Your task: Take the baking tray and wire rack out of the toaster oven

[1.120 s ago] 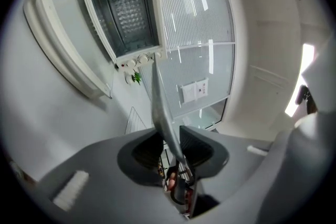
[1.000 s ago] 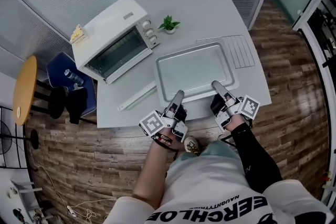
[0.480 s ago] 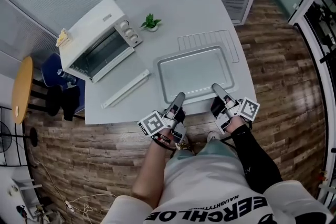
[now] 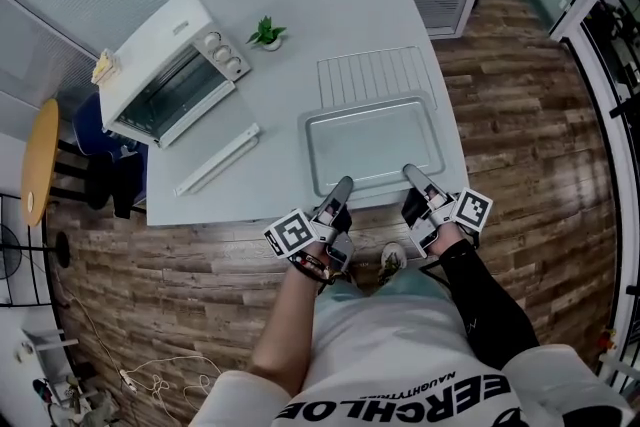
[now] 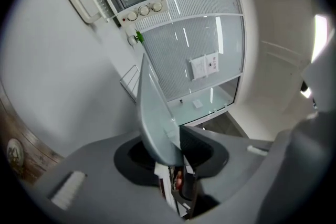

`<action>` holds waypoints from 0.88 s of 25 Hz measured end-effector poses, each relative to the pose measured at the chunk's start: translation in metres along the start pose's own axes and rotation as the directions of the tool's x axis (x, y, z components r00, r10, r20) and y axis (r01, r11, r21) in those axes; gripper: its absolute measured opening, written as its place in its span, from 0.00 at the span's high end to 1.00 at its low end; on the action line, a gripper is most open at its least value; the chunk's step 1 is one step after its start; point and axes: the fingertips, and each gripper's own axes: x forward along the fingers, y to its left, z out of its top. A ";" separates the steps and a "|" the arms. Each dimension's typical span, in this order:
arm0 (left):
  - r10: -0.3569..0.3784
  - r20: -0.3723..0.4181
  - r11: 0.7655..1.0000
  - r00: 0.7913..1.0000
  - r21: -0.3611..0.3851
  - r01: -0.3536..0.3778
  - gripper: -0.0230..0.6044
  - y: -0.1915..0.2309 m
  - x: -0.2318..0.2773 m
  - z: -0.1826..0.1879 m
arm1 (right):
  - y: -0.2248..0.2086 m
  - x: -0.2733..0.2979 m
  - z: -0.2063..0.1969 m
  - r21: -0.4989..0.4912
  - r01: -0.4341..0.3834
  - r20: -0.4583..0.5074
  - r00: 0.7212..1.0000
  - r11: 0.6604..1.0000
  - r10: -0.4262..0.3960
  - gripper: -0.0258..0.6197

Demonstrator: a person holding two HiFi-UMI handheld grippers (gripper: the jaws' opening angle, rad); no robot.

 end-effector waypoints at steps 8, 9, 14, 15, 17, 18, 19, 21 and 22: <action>0.048 -0.022 0.997 0.999 -0.051 -0.049 0.73 0.022 0.008 -0.035 | -0.033 -0.026 0.003 0.042 0.069 -0.014 0.998 0.997 -0.068 0.83; 0.053 -0.024 0.997 0.998 -0.056 -0.054 0.73 0.024 0.008 -0.038 | -0.036 -0.029 0.003 0.048 0.073 -0.014 0.997 0.996 -0.073 0.83; 0.087 -0.038 0.994 0.995 -0.068 -0.090 0.73 0.035 0.009 -0.050 | -0.050 -0.037 0.001 0.063 0.107 -0.026 0.994 0.992 -0.105 0.83; 0.093 -0.041 0.993 0.995 -0.071 -0.095 0.73 0.036 0.009 -0.052 | -0.052 -0.039 0.000 0.066 0.114 -0.029 0.993 0.991 -0.112 0.83; 0.102 -0.046 0.992 0.994 -0.076 -0.105 0.73 0.040 0.008 -0.056 | -0.055 -0.041 -0.001 0.069 0.126 -0.037 0.992 0.990 -0.124 0.83; 0.107 -0.047 0.991 0.993 -0.078 -0.111 0.73 0.041 0.008 -0.057 | -0.056 -0.041 -0.002 0.068 0.130 -0.041 0.991 0.989 -0.127 0.83; 0.114 -0.046 0.990 0.992 -0.082 -0.118 0.73 0.042 0.007 -0.058 | -0.057 -0.042 -0.002 0.067 0.134 -0.044 0.990 0.989 -0.131 0.83; 0.130 -0.045 0.987 0.991 -0.089 -0.133 0.73 0.044 0.007 -0.059 | -0.059 -0.043 -0.003 0.067 0.145 -0.048 0.989 0.987 -0.142 0.83; 0.132 -0.044 0.987 0.990 -0.089 -0.135 0.73 0.045 0.007 -0.059 | -0.060 -0.043 -0.003 0.069 0.153 -0.050 0.987 0.986 -0.150 0.83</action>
